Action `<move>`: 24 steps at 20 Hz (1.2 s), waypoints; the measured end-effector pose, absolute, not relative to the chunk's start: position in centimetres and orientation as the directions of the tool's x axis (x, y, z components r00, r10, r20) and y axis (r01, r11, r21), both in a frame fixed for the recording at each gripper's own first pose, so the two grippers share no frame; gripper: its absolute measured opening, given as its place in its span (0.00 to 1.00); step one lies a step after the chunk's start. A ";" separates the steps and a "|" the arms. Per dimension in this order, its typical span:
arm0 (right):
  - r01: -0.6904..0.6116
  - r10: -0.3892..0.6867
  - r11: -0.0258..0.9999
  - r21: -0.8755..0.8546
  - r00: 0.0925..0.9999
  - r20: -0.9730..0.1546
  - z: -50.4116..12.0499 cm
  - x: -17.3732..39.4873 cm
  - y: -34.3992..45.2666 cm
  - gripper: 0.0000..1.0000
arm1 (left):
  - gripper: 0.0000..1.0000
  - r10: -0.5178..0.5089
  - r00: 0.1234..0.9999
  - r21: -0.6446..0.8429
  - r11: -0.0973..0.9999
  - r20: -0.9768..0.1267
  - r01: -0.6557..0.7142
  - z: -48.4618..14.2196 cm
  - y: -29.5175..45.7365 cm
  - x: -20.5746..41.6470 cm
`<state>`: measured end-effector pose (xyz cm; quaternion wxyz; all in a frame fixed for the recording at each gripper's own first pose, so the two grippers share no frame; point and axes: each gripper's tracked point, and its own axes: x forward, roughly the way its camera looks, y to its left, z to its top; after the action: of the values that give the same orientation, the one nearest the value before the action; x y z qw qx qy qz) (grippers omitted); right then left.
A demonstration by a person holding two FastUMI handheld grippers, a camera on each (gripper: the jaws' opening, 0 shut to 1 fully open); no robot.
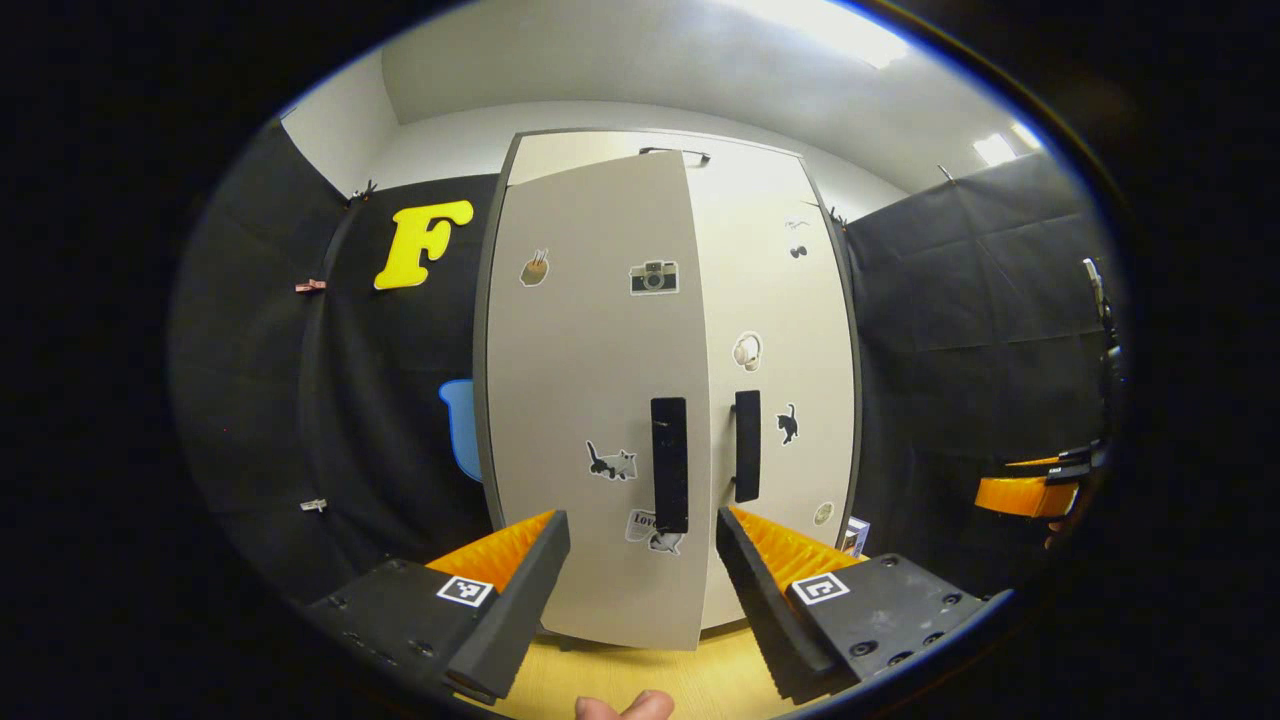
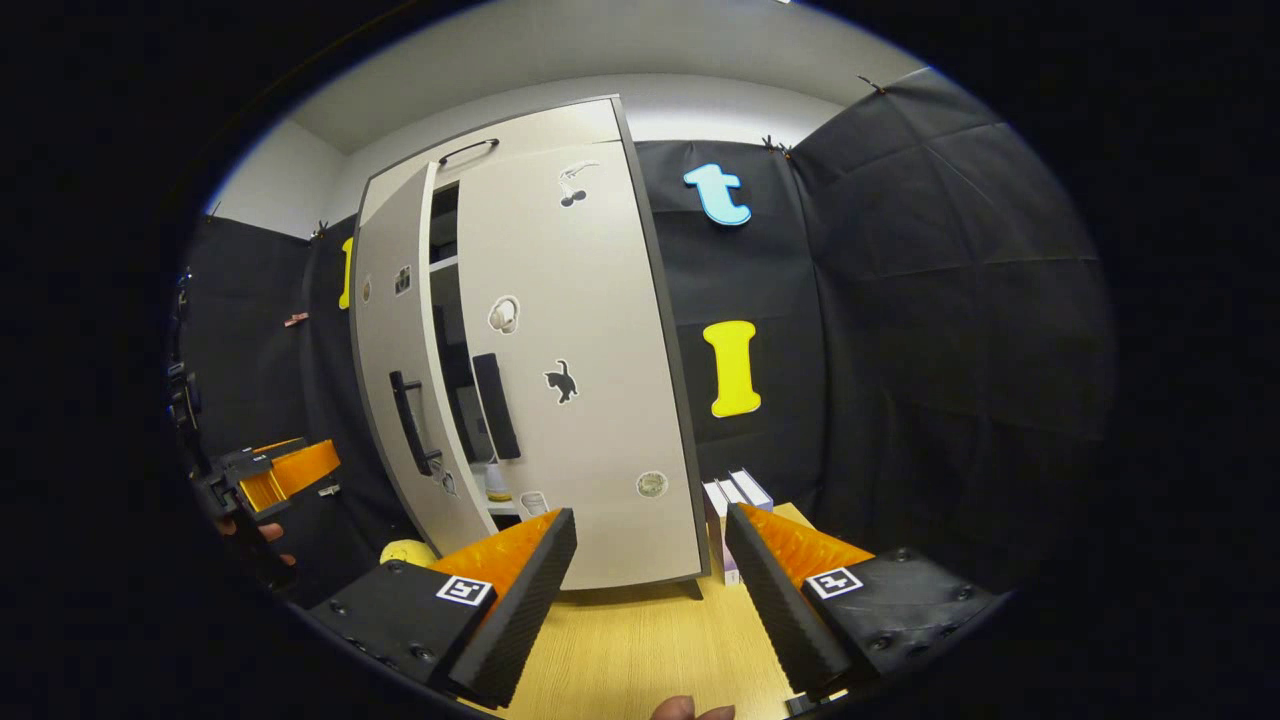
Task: Grab one shoe with the right hand and put it into the shoe cabinet, grab the other shoe with the left hand and put it into the shoe cabinet; then close the right door with the right hand and the left door with the left hand.
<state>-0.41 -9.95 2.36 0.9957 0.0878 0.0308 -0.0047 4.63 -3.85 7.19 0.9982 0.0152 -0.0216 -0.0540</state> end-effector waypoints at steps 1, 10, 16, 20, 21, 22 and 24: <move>0.012 -0.003 0.985 0.170 0.999 -0.052 2.7 -0.5 -9.7 0.98 | 0.92 -0.109 0.993 0.035 0.994 0.044 0.107 7.2 -4.0 4.5; -0.060 0.060 0.994 0.089 0.998 -0.005 4.4 -0.1 -6.6 0.98 | 0.92 -0.095 0.995 0.029 0.995 0.025 0.094 5.9 -4.9 3.8; -0.100 0.100 0.991 0.091 0.995 -0.004 4.8 0.9 -5.2 0.98 | 0.93 -0.061 0.997 0.029 0.998 0.041 0.059 5.8 -4.7 4.4; -0.093 0.092 0.994 0.057 0.996 0.009 5.4 1.5 -5.0 0.98 | 0.93 -0.057 0.998 0.030 0.998 0.033 0.056 4.9 -5.2 5.3; -0.088 0.088 0.995 0.047 0.996 0.016 5.6 1.5 -5.1 0.98 | 0.93 -0.056 0.998 0.030 0.998 0.029 0.056 4.7 -5.3 5.5; -0.086 0.085 0.995 0.046 0.996 0.020 5.7 1.4 -5.2 0.98 | 0.93 -0.060 0.998 0.027 0.998 0.027 0.060 4.7 -5.5 5.7; -0.079 0.079 0.995 0.053 0.997 0.013 5.3 1.3 -5.5 0.98 | 0.93 -0.066 0.997 0.024 0.998 0.034 0.065 5.0 -5.8 5.9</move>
<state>1.34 -5.50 5.35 0.9988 0.0267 -0.0057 0.0396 5.87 -5.81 4.96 0.9992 0.0115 -0.0174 -0.0329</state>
